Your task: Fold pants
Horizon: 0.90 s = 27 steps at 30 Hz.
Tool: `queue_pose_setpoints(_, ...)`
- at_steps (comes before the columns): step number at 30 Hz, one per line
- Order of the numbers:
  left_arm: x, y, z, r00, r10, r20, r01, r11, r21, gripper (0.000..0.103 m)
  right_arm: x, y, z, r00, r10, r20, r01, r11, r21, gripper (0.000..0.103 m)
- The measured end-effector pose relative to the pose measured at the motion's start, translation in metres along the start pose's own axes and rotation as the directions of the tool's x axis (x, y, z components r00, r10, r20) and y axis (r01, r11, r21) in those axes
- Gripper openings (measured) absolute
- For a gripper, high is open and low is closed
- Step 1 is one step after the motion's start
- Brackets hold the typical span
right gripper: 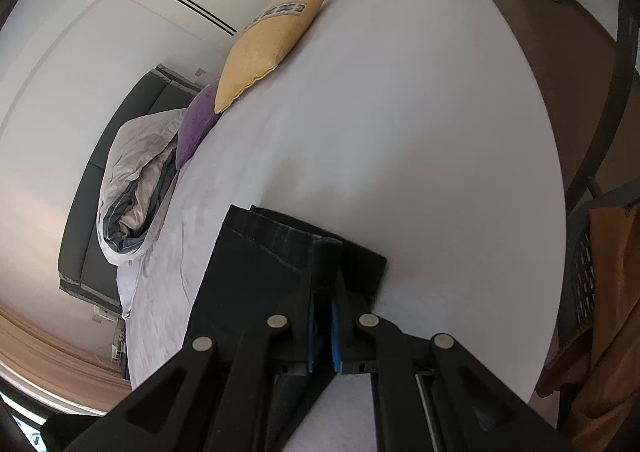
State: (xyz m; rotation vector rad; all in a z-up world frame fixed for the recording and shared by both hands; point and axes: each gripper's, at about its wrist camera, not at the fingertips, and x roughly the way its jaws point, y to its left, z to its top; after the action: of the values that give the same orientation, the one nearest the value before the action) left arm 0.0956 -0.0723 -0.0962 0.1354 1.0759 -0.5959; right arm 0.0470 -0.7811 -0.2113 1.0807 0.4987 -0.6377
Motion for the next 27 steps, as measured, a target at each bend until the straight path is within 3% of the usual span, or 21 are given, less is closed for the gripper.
queue_pose_setpoints(4,-0.002,0.001,0.003,1.0,-0.006,0.002,0.006,1.0,-0.011,0.08,-0.003,-0.003,0.001,1.0,-0.002,0.007,0.002,1.0,0.011,0.007)
queue_pose_setpoints(8,0.001,0.001,0.003,1.0,0.004,0.001,-0.004,1.0,0.003,0.082,0.011,-0.011,0.001,0.999,0.002,-0.054,-0.002,1.0,-0.002,0.004)
queue_pose_setpoints(11,0.002,-0.002,0.003,1.0,0.003,0.006,-0.003,1.0,0.006,0.083,0.008,-0.02,0.002,0.998,0.045,-0.052,-0.043,0.998,0.04,0.004)
queue_pose_setpoints(15,-0.005,0.007,0.003,1.0,-0.011,0.024,0.012,1.0,-0.022,0.083,-0.005,-0.028,0.008,0.995,0.077,-0.069,-0.071,0.993,0.092,0.009)
queue_pose_setpoints(16,-0.007,0.01,0.002,0.999,-0.015,0.034,0.016,0.999,-0.039,0.083,-0.014,-0.028,0.011,0.997,0.048,-0.06,-0.042,0.995,0.094,0.02)
queue_pose_setpoints(17,-0.009,0.013,0.001,0.999,-0.017,0.038,0.019,0.998,-0.053,0.083,-0.032,-0.02,0.016,0.996,-0.084,-0.011,0.084,0.995,0.059,0.025)
queue_pose_setpoints(18,-0.013,0.016,0.001,0.998,-0.019,0.056,0.024,0.997,-0.074,0.083,-0.047,-0.01,0.019,0.989,-0.143,0.043,0.142,0.99,0.019,0.026)
queue_pose_setpoints(21,-0.026,0.023,0.002,0.994,-0.029,0.108,0.04,0.994,-0.105,0.083,-0.066,0.039,0.026,0.994,-0.073,0.085,0.084,0.988,-0.132,0.026)
queue_pose_setpoints(22,-0.027,0.024,0.003,0.993,-0.028,0.114,0.041,0.993,-0.107,0.083,-0.064,0.055,0.024,0.998,-0.036,0.057,0.046,0.982,-0.183,0.026)
queue_pose_setpoints(23,-0.028,0.025,0.003,0.993,-0.024,0.113,0.037,0.993,-0.11,0.083,-0.05,0.085,0.014,0.997,0.047,-0.053,-0.06,0.96,-0.273,0.026)
queue_pose_setpoints(25,-0.031,0.028,0.003,0.992,-0.037,0.119,0.051,0.991,-0.122,0.083,-0.024,0.116,-0.008,0.96,0.132,-0.247,-0.214,0.915,-0.342,0.037)
queue_pose_setpoints(26,-0.034,0.027,0.001,0.991,-0.048,0.128,0.064,0.99,-0.123,0.083,-0.002,0.127,-0.028,0.924,0.151,-0.351,-0.283,0.888,-0.362,0.043)
queue_pose_setpoints(27,-0.038,0.028,-0.001,0.988,-0.059,0.141,0.076,0.99,-0.122,0.083,0.01,0.128,-0.037,0.909,0.143,-0.391,-0.296,0.882,-0.366,0.057)
